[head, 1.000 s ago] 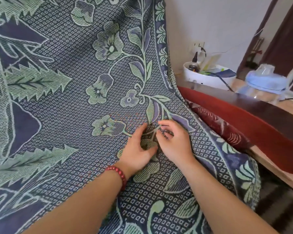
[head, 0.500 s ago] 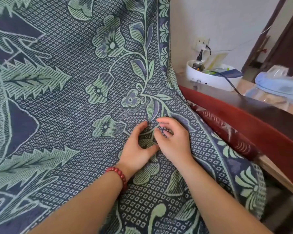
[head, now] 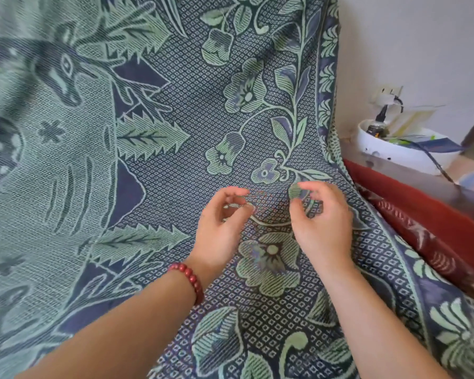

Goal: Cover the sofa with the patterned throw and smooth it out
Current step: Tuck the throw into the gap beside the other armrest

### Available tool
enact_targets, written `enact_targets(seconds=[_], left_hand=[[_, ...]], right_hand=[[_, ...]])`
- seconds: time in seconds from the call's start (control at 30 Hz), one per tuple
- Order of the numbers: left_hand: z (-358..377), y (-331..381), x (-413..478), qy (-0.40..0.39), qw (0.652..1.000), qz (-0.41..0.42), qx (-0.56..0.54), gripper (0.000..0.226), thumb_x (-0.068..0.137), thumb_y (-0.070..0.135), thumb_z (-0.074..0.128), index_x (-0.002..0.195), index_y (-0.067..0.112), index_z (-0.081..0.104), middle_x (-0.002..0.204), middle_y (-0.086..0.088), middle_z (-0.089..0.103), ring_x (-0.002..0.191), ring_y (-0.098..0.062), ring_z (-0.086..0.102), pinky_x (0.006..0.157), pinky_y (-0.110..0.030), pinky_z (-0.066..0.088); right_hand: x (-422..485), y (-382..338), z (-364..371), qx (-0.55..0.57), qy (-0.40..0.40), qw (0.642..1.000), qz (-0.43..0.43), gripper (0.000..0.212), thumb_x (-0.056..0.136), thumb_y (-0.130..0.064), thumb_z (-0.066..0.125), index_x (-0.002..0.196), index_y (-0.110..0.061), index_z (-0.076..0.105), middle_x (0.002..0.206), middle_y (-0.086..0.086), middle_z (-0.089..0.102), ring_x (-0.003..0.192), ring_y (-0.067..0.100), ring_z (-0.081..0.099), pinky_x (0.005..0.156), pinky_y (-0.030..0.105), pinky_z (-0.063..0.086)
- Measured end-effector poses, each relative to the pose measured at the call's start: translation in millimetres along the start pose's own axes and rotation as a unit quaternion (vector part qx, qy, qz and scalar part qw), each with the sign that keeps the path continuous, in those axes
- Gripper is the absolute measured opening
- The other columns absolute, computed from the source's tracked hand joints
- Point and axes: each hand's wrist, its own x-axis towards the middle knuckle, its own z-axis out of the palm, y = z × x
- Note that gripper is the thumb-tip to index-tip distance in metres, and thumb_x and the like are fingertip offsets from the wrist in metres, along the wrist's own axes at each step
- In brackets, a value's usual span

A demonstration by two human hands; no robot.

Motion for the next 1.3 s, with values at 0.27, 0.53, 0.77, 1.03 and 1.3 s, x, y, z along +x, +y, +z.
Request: enact_targets(seconds=[0.27, 0.53, 0.77, 1.03, 1.3], left_hand=[[54.8, 3.8, 15.2, -0.082, 0.996, 0.0, -0.018, 0.029, 0.068, 0.018, 0.06, 0.097, 0.017, 0.059, 0.089, 0.004, 0.056, 0.068, 0.0, 0.051, 0.066, -0.019, 0.043], [86.9, -7.4, 30.2, -0.087, 0.994, -0.032, -0.055, 0.023, 0.08, 0.004, 0.062, 0.095, 0.021, 0.06, 0.094, 0.001, 0.057, 0.089, -0.009, 0.055, 0.086, -0.037, 0.046], [96.9, -27.5, 36.4, -0.082, 0.994, -0.049, -0.046, 0.025, 0.07, 0.014, 0.062, 0.092, 0.024, 0.06, 0.091, 0.004, 0.059, 0.087, -0.006, 0.056, 0.089, -0.038, 0.048], [98.0, -36.4, 38.5, -0.097, 0.992, -0.062, -0.056, 0.027, 0.082, -0.005, 0.058, 0.096, 0.018, 0.058, 0.094, 0.0, 0.056, 0.075, -0.001, 0.058, 0.08, -0.031, 0.048], [88.3, -32.3, 36.5, -0.104, 0.992, -0.052, -0.053, 0.025, 0.079, 0.003, 0.063, 0.099, 0.017, 0.059, 0.093, 0.005, 0.058, 0.077, -0.003, 0.057, 0.071, -0.019, 0.045]], right_hand=[[17.7, 15.8, -30.4, -0.369, -0.081, 0.911, 0.168, 0.057, 0.08, -0.04, 0.062, 0.128, -0.014, 0.046, 0.13, 0.011, 0.049, 0.121, 0.032, 0.044, 0.099, 0.044, 0.034], [26.0, 24.8, -31.1, -0.416, -0.112, 0.875, 0.221, 0.069, 0.075, -0.049, 0.07, 0.125, -0.01, 0.043, 0.125, 0.009, 0.053, 0.118, 0.029, 0.047, 0.093, 0.041, 0.037], [36.6, 39.8, -15.7, -0.394, -0.172, 0.855, 0.292, 0.081, 0.066, -0.049, 0.08, 0.124, -0.007, 0.042, 0.126, 0.01, 0.054, 0.115, 0.028, 0.054, 0.086, 0.037, 0.047], [47.2, 58.2, -15.8, -0.374, -0.184, 0.858, 0.3, 0.056, 0.07, -0.035, 0.079, 0.113, -0.013, 0.051, 0.114, 0.006, 0.063, 0.105, 0.027, 0.061, 0.073, 0.031, 0.046], [78.5, 38.0, -0.2, -0.341, -0.194, 0.891, 0.23, 0.076, 0.069, -0.038, 0.078, 0.128, -0.008, 0.04, 0.13, 0.01, 0.047, 0.118, 0.029, 0.052, 0.087, 0.037, 0.045]])
